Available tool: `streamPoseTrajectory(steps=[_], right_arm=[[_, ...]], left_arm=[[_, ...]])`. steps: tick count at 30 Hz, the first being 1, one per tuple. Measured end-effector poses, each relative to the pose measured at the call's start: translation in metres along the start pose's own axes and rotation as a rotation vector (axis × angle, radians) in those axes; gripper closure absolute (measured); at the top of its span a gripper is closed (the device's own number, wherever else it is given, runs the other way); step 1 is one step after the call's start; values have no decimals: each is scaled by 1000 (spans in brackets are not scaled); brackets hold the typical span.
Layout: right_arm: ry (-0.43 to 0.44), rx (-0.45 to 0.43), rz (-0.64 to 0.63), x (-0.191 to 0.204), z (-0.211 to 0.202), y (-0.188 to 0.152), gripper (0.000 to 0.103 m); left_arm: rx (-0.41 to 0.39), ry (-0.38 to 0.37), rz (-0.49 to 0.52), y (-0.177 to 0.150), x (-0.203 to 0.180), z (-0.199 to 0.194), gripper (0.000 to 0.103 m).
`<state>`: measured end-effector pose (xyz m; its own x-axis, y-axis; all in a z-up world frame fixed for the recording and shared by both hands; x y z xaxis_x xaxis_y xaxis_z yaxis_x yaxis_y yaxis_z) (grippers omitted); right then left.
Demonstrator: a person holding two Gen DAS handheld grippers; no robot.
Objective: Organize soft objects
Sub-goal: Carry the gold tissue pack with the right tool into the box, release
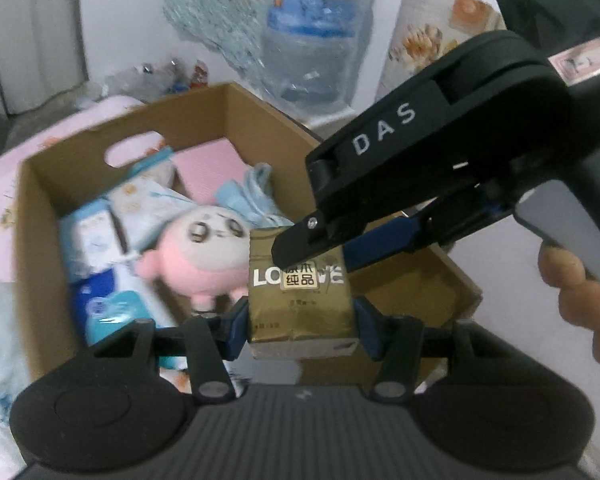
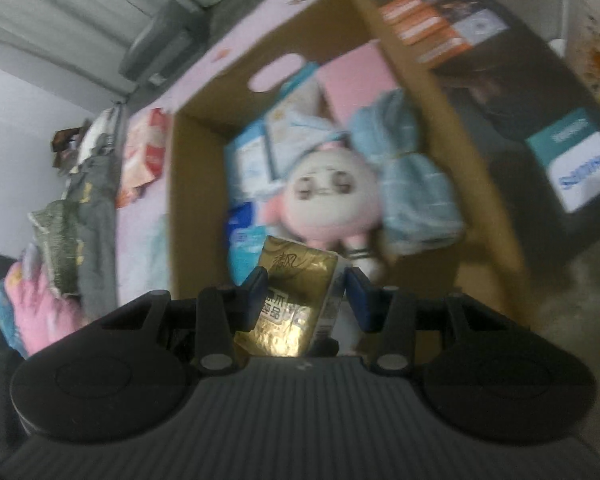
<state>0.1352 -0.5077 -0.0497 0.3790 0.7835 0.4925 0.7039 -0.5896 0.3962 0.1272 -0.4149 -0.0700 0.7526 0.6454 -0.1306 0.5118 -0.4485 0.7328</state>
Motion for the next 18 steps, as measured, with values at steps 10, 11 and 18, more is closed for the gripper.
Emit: streamPoseTrajectory(steps=[10, 11, 18], right_arm=[[-93, 38, -85, -30, 25, 0, 60], [-88, 37, -86, -30, 25, 1, 59], [-70, 23, -55, -26, 19, 4, 59]], left_arm=[[133, -29, -19, -26, 0, 33, 39], [129, -31, -17, -26, 1, 32, 39], [85, -46, -26, -17, 8, 18, 39]])
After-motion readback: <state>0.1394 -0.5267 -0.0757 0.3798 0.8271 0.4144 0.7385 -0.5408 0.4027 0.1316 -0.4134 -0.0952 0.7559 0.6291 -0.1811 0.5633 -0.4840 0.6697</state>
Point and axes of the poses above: each gripper's, at about its wrist camera, not at the fingertips, and z roughly the way its jaws point, x to its left, y to its top, the point moved 10 cm from there along z, roughly the way its jaws point, and after that the axes turned 11 degrees about -x, right-handed, at the moved point
